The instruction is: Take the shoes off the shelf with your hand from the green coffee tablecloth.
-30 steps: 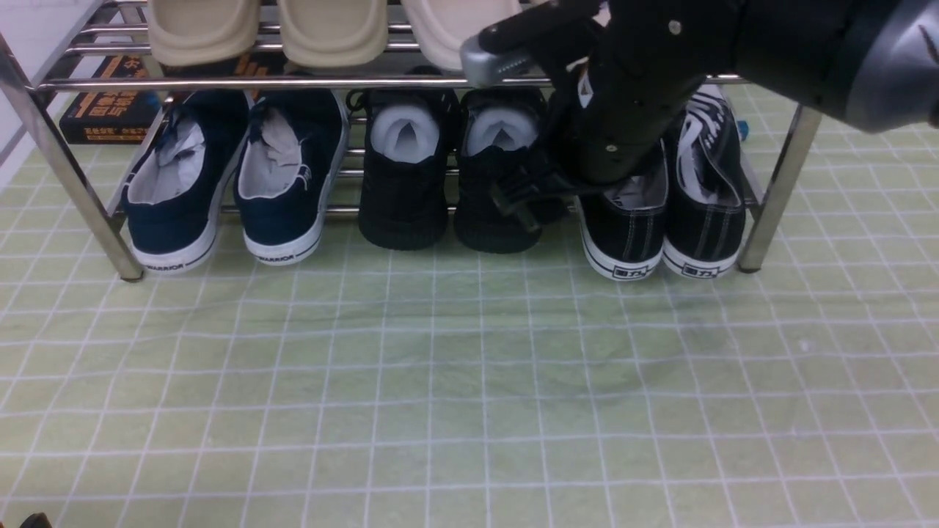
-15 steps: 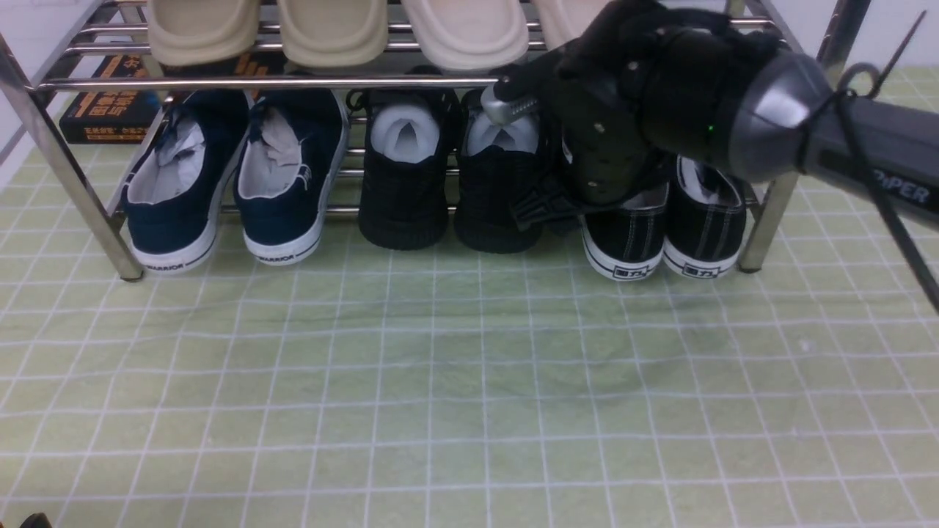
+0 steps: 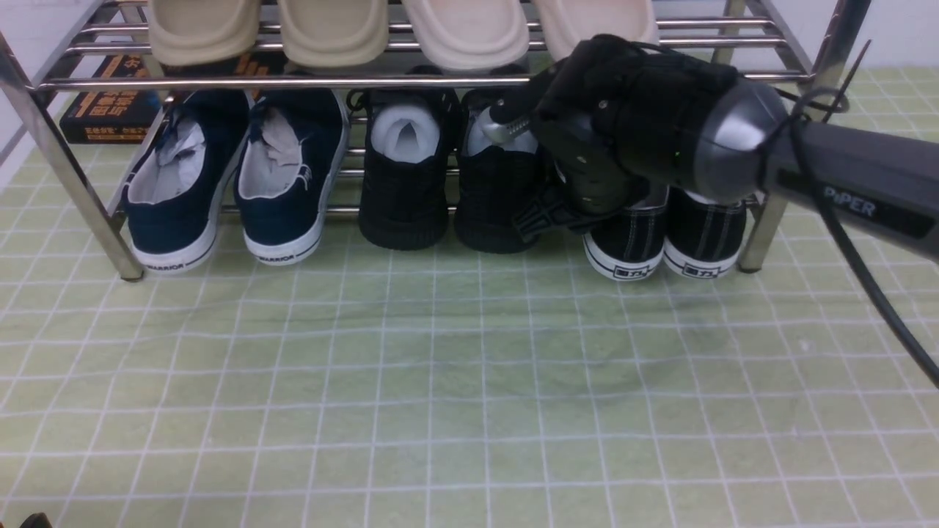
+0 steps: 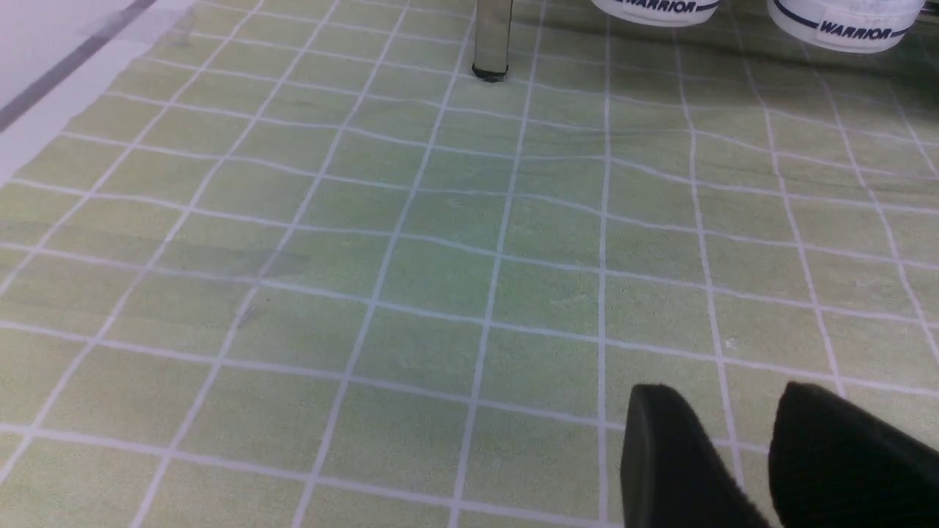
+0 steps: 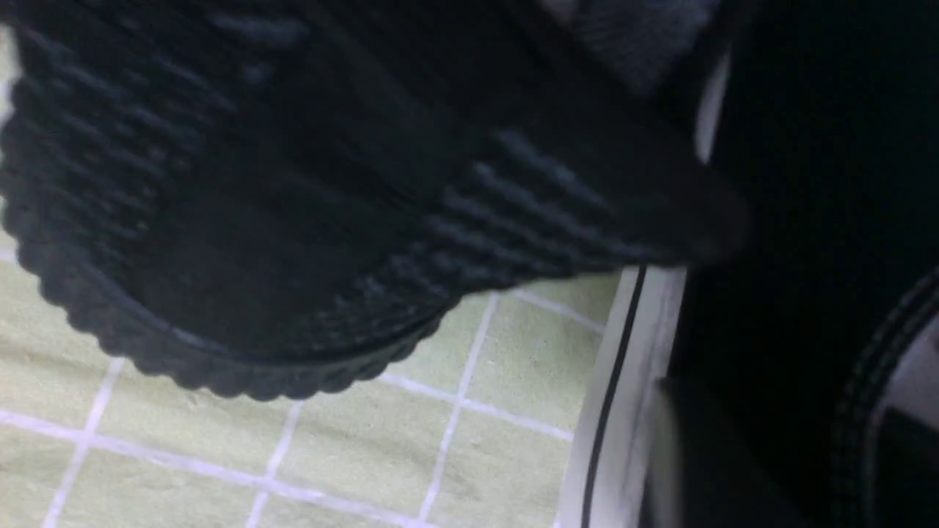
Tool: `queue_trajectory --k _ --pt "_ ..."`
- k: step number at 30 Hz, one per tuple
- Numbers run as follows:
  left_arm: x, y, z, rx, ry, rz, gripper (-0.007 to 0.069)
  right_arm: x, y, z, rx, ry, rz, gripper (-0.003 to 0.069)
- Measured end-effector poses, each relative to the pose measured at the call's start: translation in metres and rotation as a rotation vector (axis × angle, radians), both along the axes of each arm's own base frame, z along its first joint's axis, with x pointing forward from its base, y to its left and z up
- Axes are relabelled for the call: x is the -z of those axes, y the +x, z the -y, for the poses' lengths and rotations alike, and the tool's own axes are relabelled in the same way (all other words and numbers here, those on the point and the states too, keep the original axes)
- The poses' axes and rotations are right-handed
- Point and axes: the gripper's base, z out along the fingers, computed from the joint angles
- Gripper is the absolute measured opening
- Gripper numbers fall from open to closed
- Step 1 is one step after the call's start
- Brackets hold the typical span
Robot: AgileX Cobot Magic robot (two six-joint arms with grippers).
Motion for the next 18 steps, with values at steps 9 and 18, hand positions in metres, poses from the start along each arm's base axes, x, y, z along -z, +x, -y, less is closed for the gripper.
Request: queue_trajectory --k 9,18 --pt "0.0 0.0 0.0 0.0 0.0 0.0 0.0242 -0.018 -0.011 0.007 0.021 0.007 -0.035 0.0001" --pt "0.0 0.0 0.0 0.0 0.0 0.0 0.0242 -0.072 -0.037 0.022 0.03 0.075 -0.023 0.0001"
